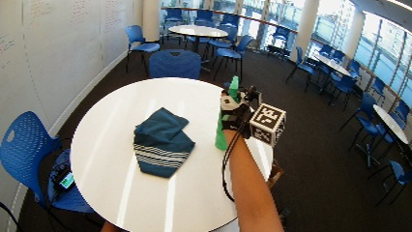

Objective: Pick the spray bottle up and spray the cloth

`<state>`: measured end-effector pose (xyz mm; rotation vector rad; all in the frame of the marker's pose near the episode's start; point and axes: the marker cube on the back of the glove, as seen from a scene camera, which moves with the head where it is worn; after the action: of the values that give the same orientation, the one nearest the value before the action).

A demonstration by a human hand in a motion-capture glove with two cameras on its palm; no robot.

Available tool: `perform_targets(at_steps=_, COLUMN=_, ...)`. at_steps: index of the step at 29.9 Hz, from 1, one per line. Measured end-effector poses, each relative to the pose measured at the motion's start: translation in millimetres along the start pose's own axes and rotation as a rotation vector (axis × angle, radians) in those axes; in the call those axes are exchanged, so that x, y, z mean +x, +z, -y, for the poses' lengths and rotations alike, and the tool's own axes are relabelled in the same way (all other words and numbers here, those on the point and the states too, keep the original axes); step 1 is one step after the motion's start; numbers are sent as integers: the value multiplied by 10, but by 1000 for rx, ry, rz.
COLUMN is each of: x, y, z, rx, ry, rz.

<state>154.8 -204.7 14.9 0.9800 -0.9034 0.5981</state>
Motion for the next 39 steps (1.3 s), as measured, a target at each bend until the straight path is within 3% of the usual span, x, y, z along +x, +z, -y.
perform_targets(at_steps=39, x=76, y=-178, z=106, rx=32, ry=-56, rz=14)
